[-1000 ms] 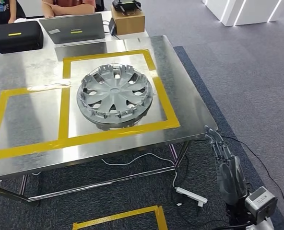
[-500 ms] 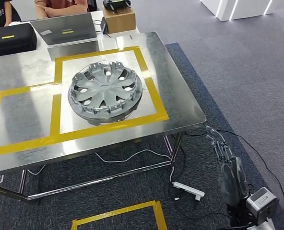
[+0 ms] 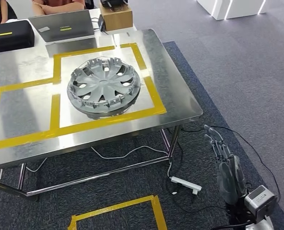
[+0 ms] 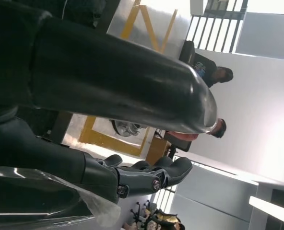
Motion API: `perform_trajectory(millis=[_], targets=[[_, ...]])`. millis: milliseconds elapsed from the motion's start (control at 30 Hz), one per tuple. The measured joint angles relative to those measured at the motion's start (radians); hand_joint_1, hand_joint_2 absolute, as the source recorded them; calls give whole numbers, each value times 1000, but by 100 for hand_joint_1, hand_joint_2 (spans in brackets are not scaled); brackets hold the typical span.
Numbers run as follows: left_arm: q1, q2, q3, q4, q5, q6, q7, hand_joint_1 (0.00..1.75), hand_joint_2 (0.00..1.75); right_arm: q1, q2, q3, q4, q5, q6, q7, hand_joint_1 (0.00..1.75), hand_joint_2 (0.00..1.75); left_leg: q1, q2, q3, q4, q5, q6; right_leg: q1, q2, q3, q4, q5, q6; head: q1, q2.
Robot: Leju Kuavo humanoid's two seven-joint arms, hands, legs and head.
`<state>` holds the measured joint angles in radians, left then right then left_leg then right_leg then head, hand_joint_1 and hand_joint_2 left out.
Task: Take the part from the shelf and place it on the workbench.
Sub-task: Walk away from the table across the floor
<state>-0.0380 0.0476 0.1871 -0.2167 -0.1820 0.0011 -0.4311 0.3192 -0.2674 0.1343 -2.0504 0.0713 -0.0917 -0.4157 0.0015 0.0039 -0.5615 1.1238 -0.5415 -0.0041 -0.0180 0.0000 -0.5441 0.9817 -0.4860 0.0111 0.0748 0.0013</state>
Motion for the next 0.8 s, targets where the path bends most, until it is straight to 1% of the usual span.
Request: perform_trajectory(millis=[33, 67, 100, 133, 167, 200, 233, 267, 300, 333, 367, 400, 433, 467, 533, 567, 600, 633, 667, 700, 733, 767, 800], targets=[[0, 1, 0, 0, 0, 0, 0, 0, 0, 0, 0, 0, 0, 0, 0, 0, 0, 0, 0, -2, 28, -64, 21, 11, 0, 1, -8, 4, 2, 10, 0, 0], [-1, 1, 1, 0, 0, 0, 0, 0, 0, -1, 0, 0, 0, 0, 0, 0, 0, 0, 0, -3, 45, -111, 36, 22, 1, 2, -20, 16, -5, 21, 2, 0], [-2, 2, 1, 0, -1, 0, 0, 0, 0, -1, 0, 0, 0, 0, 1, 1, 0, 0, 0, -4, 56, -151, 50, 35, 1, 2, -40, 47, -26, 31, 4, 0], [-2, 2, 1, 0, -2, 0, 0, 0, 0, -1, 0, 0, 0, 0, 1, 1, 0, 0, 1, -1, 43, -154, 61, 44, 1, 2, -64, 97, -59, 40, 6, 0], [-2, 1, 1, 0, -2, 0, 0, 0, 0, -1, 0, 0, 0, 0, 1, 1, 0, 0, -1, 0, 34, -153, 66, 47, 1, 1, -90, 162, -100, 42, 8, 0], [-1, 1, 1, 0, -3, 0, 0, 0, 0, -1, 0, 0, 0, 0, 1, 2, 0, 0, -4, 2, 24, -152, 72, 50, 1, 1, -113, 227, -135, 43, 9, 0], [-1, 1, 1, 0, -3, 0, 0, 0, 0, -1, 0, 0, 1, 0, 1, 2, 0, 0, -6, 3, 15, -150, 77, 51, 1, 1, -123, 268, -151, 44, 9, 0], [-1, 0, 1, 0, -3, 0, 0, 0, 0, 0, 0, 0, 1, 1, 1, 2, 0, 0, -9, 5, 6, -147, 81, 51, 1, 1, -116, 273, -149, 44, 9, 0], [-1, 0, 2, 0, -3, 0, 0, 0, 0, 0, 0, 0, 1, 3, 1, 3, 0, 0, -11, 5, -2, -144, 85, 51, 2, 1, -89, 240, -130, 42, 9, 0], [-1, 0, 2, 0, -4, 0, 0, 0, 0, -1, 0, 0, 1, 6, 0, 4, 0, 0, -12, 6, -8, -139, 87, 50, 3, 0, -44, 173, -100, 39, 9, 0], [-1, -1, 3, 0, -4, 0, 0, 0, 0, -1, 0, 0, 1, 10, 0, 6, 0, 0, -13, 6, -13, -135, 90, 48, 4, -2, 3, 99, -79, 34, 9, 0], [-1, -1, 4, 0, -4, 0, 0, 0, 0, -1, 0, 1, 1, 14, -1, 7, 0, 0, -15, 6, -17, -130, 92, 45, 6, -3, 37, 39, -63, 29, 9, 0], [-1, -1, 6, 0, -5, 0, 0, 0, 0, -1, 0, 1, 1, 17, -1, 8, 0, 0, -17, 6, -21, -127, 94, 40, 8, -4, 57, 0, -57, 24, 8, 0], [-1, -1, 7, 0, -6, 0, 0, 0, 0, -1, 0, 1, 1, 20, -2, 9, 0, 0, -17, 6, -23, -125, 98, 35, 11, -4, 60, -12, -59, 20, 8, 0], [-1, 0, 9, 0, -6, 0, 0, 0, 0, 1, 0, 1, 0, 23, -4, 10, 0, 0, -16, 6, -26, -123, 102, 24, 10, -5, 56, -15, -47, 10, 9, 0], [-1, 0, 9, 0, -6, 0, 0, 0, 0, 1, 0, 2, 0, 24, -4, 11, 0, 0, -15, 5, -31, -114, 92, 18, 8, -5, 56, -17, -40, 3, 8, 0], [-1, 0, 9, 0, -6, 0, 0, 0, 0, 1, 0, 2, 0, 24, -4, 11, 0, 0, -13, 3, -41, -89, 69, 12, 6, -7, 54, -20, -33, -4, 6, 0], [0, 1, 9, 0, -6, 0, 0, 0, 0, 1, 0, 2, 0, 24, -4, 11, 0, 0, -10, 1, -58, -44, 34, 6, 3, -7, 52, -21, -26, -8, 4, 0], [0, 0, 9, 0, -6, 0, 0, 0, 0, 1, 0, 2, 0, 24, -4, 11, 0, 0, -7, 0, -81, 22, -8, -1, 4, -8, 47, -20, -21, -10, 1, 0], [0, 1, 9, 0, -6, 0, 0, 0, 0, 2, 0, 2, 0, 24, -4, 11, 0, 0, -3, 0, -104, 91, -44, -6, 3, -8, 40, -19, -17, -10, 0, 0], [1, 1, 9, 0, -6, 0, 0, 0, 0, 2, 0, 2, 1, 24, -4, 11, 0, 0, 1, 0, -117, 141, -65, -10, 3, -7, 34, -17, -14, -9, 1, 0], [1, 1, 9, 0, -6, 0, 0, 0, 0, 3, 0, 3, 1, 24, -4, 11, 0, 0, 4, 0, -117, 159, -66, -13, 3, -7, 28, -14, -11, -7, 1, 0], [1, 1, 9, 0, -6, 0, 0, 0, 0, 3, 0, 3, 1, 24, -4, 11, 0, 0, 8, 0, -97, 134, -48, -15, 2, -7, 24, -11, -10, -5, 1, 0]])
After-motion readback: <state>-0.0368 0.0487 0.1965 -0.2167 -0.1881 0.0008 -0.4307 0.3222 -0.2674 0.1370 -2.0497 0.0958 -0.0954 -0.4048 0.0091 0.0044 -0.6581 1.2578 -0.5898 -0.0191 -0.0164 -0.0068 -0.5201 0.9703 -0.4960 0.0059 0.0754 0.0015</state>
